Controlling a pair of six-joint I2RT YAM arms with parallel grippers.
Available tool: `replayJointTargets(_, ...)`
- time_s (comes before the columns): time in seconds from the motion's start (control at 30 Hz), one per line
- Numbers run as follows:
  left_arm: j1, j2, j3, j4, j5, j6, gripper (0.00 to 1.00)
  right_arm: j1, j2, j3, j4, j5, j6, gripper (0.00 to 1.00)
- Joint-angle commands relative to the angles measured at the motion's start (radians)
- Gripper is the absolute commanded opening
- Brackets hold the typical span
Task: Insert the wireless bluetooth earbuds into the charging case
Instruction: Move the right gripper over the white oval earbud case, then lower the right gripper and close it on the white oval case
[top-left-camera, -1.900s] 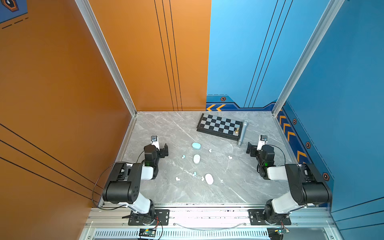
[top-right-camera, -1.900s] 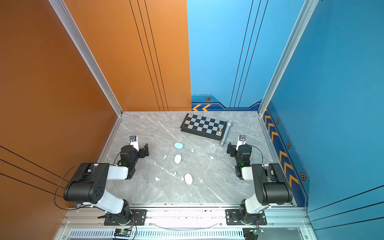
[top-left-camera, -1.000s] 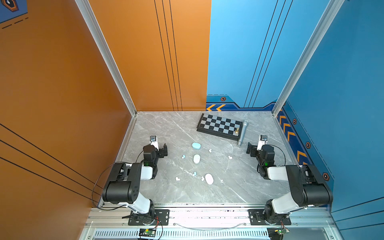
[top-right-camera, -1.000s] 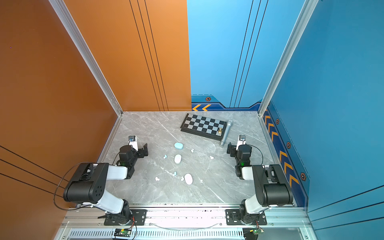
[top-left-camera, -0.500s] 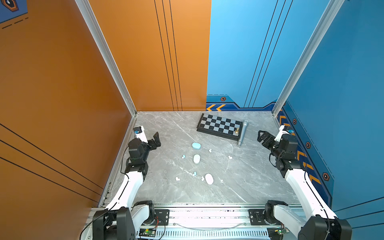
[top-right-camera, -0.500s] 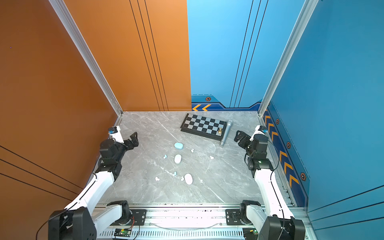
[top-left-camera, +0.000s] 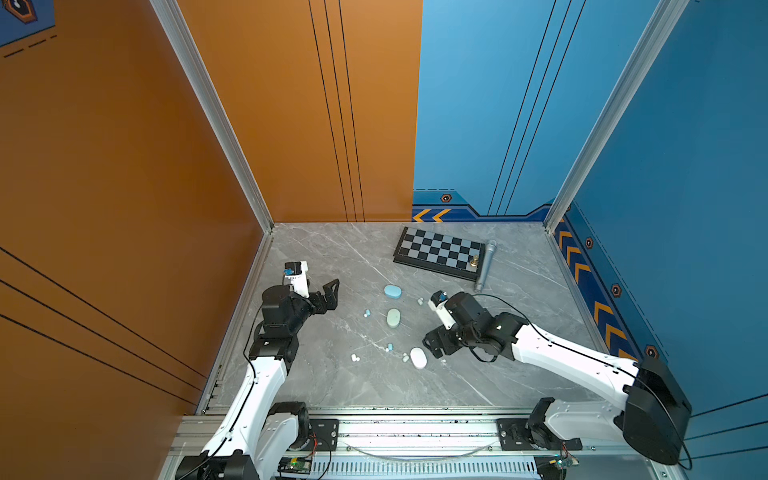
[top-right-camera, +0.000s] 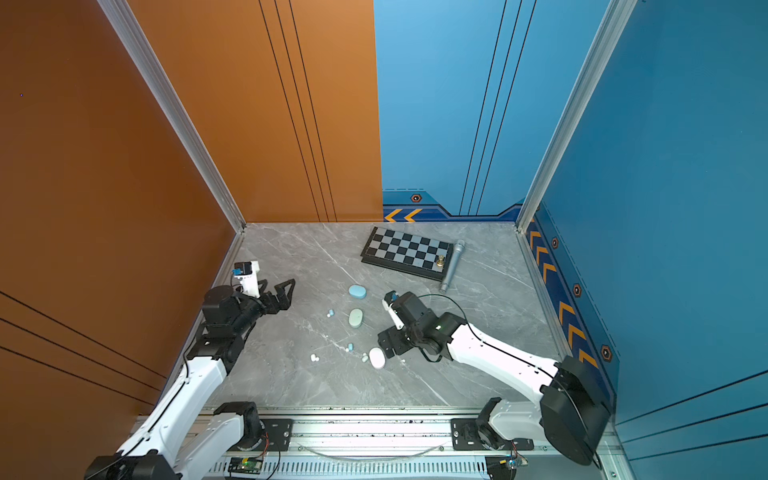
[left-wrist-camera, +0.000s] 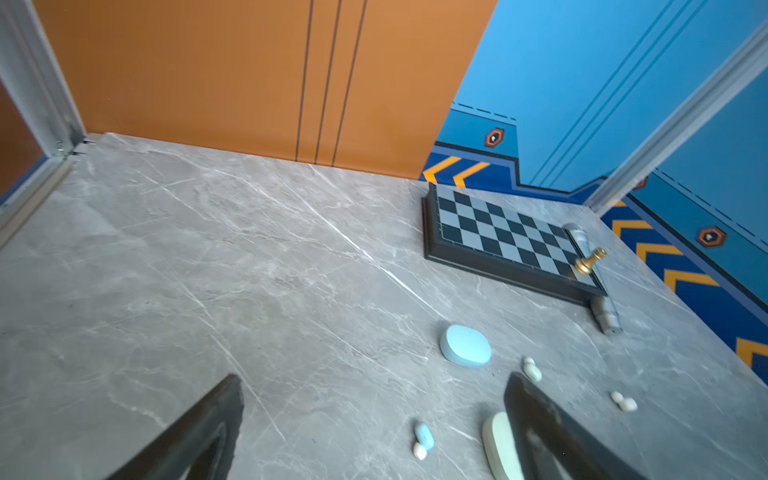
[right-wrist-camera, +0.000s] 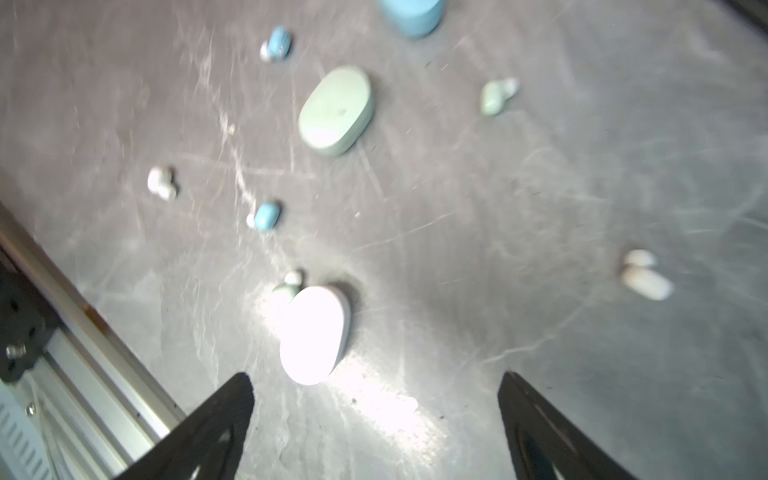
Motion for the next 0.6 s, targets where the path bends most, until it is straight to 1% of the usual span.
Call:
replayJointTargets(0.0, -0.037, -0.010, 0.049, -0.087, 0.055, 0.086, 0.98, 0.073, 0.082, 0.063, -0.080, 0.073, -0.105, 0.93)
replayJointTargets(0.23, -0.082, -0.004, 0.086, -0.125, 0.036, 0.129, 0.98, 0.110, 0.195, 0.113, -0.082, 0.026, -0.139, 0.92)
replayJointTargets(0.4, -0.099, 0.012, 0.098, -0.126, 0.023, 0.142, 0.98, 0.106, 0.252, 0.128, -0.084, 0.025, -0.150, 0.90)
replayJointTargets(0.57, -0.110, 0.027, 0.108, -0.126, 0.018, 0.149, 0.98, 0.091, 0.297, 0.139, -0.084, 0.017, -0.153, 0.87)
